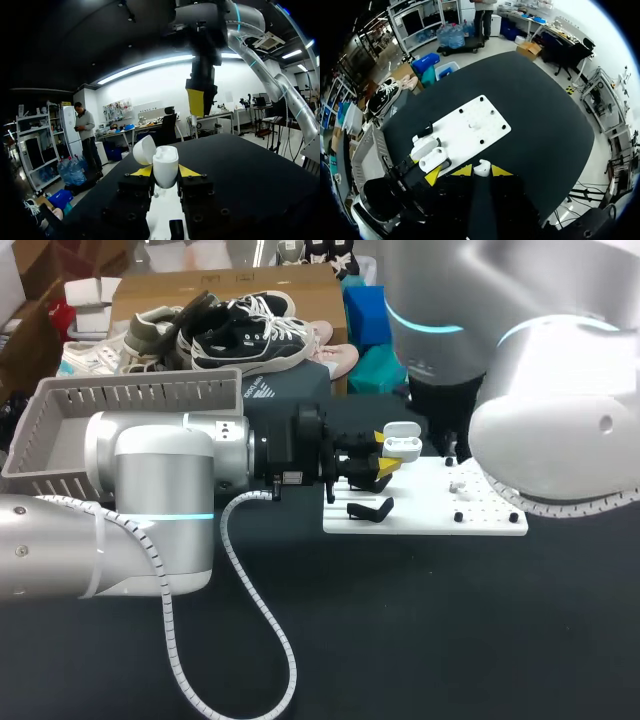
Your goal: Pick up each earbud case from the left stands, insert the matching earbuds, close the lid, and place the case in the box.
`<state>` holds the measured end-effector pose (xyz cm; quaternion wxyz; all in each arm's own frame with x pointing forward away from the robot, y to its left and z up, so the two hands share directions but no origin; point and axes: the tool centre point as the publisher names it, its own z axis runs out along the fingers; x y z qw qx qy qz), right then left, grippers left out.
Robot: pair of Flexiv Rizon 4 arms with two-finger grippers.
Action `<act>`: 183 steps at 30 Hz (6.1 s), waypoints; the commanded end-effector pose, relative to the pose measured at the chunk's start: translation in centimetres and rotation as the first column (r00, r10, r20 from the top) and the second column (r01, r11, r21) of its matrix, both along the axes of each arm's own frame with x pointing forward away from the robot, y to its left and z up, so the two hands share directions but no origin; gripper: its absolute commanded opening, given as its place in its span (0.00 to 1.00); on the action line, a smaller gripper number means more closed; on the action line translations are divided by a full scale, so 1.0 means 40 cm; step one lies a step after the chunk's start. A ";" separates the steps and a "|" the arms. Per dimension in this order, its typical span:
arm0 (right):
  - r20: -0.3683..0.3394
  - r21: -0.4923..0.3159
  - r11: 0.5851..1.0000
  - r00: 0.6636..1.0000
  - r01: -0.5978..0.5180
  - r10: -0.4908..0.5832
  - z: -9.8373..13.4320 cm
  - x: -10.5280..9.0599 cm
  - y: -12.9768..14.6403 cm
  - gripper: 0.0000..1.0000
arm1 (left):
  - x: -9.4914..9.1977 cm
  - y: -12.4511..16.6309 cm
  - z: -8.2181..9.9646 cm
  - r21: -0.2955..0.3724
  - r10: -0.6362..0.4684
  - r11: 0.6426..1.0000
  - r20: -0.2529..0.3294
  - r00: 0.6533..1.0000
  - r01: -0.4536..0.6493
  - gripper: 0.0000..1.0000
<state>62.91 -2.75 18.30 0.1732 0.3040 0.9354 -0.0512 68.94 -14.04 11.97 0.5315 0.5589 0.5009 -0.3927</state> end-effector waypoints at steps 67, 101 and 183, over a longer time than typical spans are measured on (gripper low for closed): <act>0.028 -0.015 0.998 0.998 -0.062 0.062 -0.036 0.112 0.106 0.00 | 0.000 0.001 -0.002 -0.003 0.000 1.000 0.002 1.000 0.000 0.00; 0.012 0.006 0.997 0.997 -0.080 0.080 -0.054 0.113 0.112 0.45 | 0.000 0.001 -0.002 -0.003 0.000 1.000 0.002 1.000 0.000 0.00; 0.117 0.185 0.871 0.890 -0.455 0.440 -0.378 0.219 -0.106 0.45 | 0.000 0.001 -0.002 -0.003 0.000 1.000 0.002 1.000 0.000 0.00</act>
